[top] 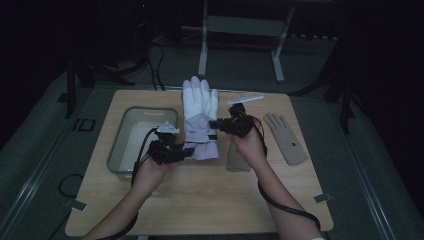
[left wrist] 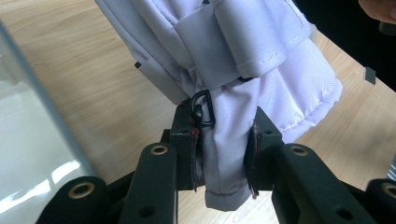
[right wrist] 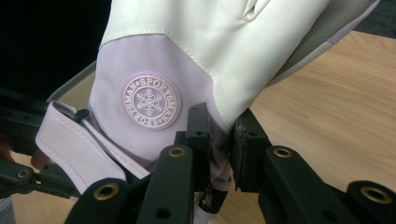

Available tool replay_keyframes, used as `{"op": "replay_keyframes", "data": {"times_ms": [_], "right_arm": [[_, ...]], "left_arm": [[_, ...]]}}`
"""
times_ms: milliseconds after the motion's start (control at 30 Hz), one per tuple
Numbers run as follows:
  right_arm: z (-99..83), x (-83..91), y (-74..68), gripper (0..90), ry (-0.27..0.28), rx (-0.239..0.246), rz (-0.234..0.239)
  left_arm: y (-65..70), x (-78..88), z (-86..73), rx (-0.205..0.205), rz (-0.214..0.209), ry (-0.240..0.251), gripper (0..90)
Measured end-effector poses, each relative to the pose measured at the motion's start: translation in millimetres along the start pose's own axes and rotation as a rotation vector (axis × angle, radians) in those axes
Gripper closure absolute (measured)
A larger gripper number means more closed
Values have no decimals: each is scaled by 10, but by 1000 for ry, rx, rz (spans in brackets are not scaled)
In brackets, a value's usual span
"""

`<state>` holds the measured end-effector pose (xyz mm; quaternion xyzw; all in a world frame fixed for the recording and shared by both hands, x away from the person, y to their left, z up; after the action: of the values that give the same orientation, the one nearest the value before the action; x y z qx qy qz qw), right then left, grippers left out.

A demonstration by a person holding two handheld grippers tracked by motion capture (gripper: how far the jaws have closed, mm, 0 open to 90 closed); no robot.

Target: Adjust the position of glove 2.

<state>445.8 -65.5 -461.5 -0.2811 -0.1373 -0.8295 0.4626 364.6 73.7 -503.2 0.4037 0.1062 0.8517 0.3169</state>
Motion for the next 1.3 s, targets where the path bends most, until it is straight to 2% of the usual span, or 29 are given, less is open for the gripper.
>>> {"op": "replay_keyframes", "data": {"times_ms": [267,367,533,700,867,1000,1100,1133,1200,1300], "right_arm": [[192,-177,-169,792,16,16,27],[263,-266,-228,792,24,16,36],[413,-493,-379,791,20,35,49],[540,-643,-507,792,15,44,62],[672,-866,-671,792,15,51,81],[692,-997,-736,792,12,53,90],[653,-1136,-782,792,-12,57,100],[633,-1185,-794,792,-23,71,96],[586,-1283,-814,793,-47,87,87],[489,-1408,-813,793,-75,64,108]], "left_arm": [[-207,231,-8,10,2,9,697],[-294,316,-15,11,18,14,697],[-470,473,-40,20,16,17,696],[-682,672,-69,33,21,19,697],[-855,812,-108,53,43,17,696],[-1015,890,-169,56,70,-4,696],[-1109,880,-230,58,84,-27,696],[-1148,865,-251,64,87,-35,696],[-1217,829,-302,78,80,-56,696],[-1300,779,-385,98,71,-85,695]]}}
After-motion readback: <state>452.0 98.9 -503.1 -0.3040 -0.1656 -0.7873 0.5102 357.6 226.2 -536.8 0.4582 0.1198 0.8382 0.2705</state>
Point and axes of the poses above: each handheld gripper's, and its own axes: x roughly backward along the jaws, z roughly out of its top, y roughly to its right, the point moved 8 cm from there along -x, roughly forward along the jaws, and after that the axes turned 15 degrees about x, right-handed, at the moved point
